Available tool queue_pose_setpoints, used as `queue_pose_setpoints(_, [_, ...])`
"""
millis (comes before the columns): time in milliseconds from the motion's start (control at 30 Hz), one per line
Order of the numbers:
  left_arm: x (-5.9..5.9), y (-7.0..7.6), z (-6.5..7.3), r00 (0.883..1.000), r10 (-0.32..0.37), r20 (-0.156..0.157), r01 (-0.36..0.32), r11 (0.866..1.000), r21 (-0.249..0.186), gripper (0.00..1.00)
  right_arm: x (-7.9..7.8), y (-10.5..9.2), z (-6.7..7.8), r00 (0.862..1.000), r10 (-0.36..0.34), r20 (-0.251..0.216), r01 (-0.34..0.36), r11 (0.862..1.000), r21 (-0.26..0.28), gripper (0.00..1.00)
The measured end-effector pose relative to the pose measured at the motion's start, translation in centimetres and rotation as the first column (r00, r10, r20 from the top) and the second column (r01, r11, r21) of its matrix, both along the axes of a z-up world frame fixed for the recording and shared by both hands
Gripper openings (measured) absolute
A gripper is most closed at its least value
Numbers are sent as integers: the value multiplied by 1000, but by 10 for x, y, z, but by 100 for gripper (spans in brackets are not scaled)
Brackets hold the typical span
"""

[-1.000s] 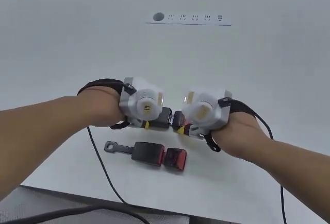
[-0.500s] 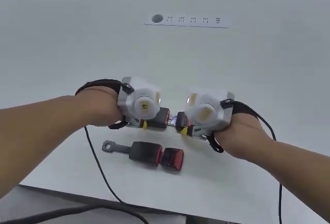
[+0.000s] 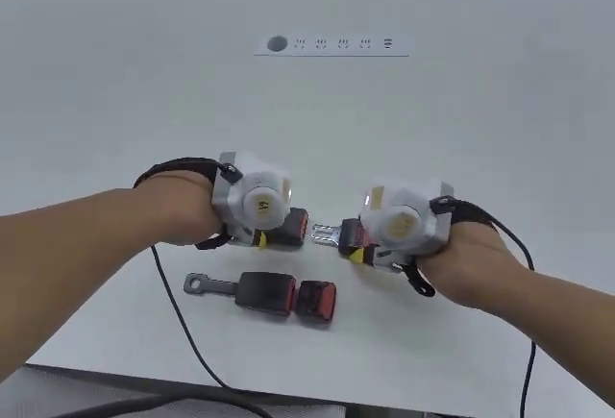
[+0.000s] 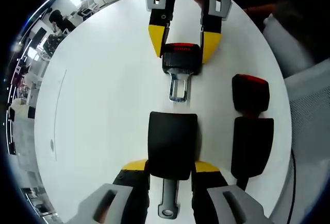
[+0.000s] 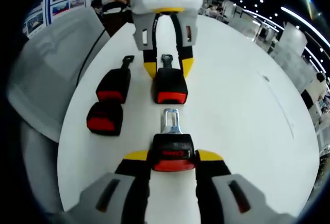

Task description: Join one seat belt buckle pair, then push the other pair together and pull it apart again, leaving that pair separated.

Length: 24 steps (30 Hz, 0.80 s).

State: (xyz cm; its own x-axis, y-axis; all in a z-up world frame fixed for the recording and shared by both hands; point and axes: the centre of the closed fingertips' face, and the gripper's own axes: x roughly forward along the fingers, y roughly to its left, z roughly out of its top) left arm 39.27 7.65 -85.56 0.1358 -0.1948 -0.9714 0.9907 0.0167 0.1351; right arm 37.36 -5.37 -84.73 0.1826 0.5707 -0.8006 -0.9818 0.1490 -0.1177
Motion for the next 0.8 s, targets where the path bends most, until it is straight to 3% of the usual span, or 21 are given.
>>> queue_pose_setpoints(500, [1,-1,1,1000,16,4,-16,1000,7,31,-13,-80,1,1000,-20,-8,20,999,-43,34])
queue_pose_setpoints(800, [0,-2,2,1000,29,8,-29,1000,-4,31,-17,-108,-3,1000,-20,-8,20,996,-85,34])
